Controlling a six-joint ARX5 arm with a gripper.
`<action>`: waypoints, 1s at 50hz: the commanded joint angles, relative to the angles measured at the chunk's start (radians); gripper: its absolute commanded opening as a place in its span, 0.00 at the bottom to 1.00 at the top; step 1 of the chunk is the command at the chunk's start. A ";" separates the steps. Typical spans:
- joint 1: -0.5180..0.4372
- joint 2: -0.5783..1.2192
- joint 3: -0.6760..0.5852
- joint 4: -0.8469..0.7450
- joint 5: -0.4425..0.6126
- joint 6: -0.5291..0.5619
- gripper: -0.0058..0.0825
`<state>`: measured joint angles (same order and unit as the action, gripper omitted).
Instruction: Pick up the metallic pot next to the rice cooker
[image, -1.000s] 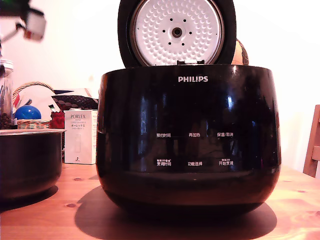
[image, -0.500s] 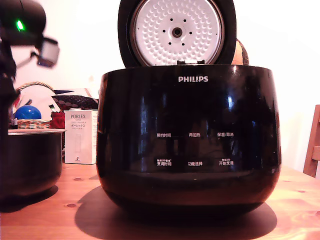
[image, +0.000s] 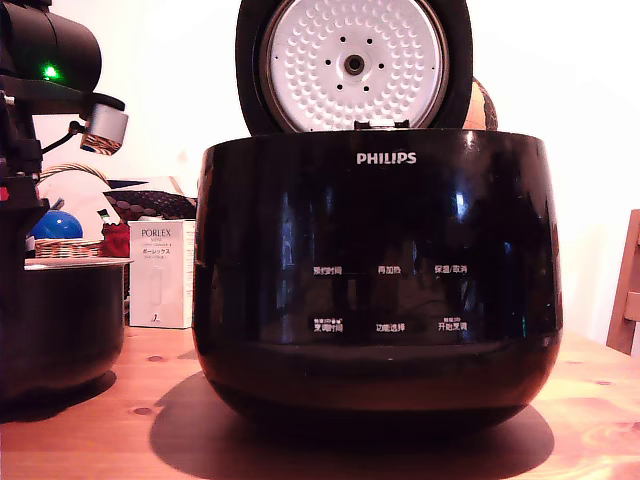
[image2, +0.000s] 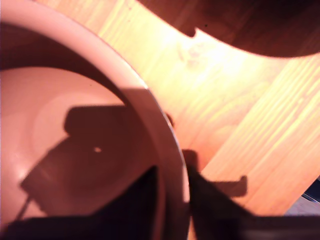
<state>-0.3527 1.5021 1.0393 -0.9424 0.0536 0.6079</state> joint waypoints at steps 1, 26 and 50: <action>0.004 0.010 -0.020 0.001 0.007 0.002 0.04; -0.032 -0.003 0.093 -0.207 -0.123 -0.032 0.04; -0.093 -0.077 0.280 -0.411 -0.258 -0.159 0.04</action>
<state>-0.4389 1.4643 1.2827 -1.3537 -0.1856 0.4728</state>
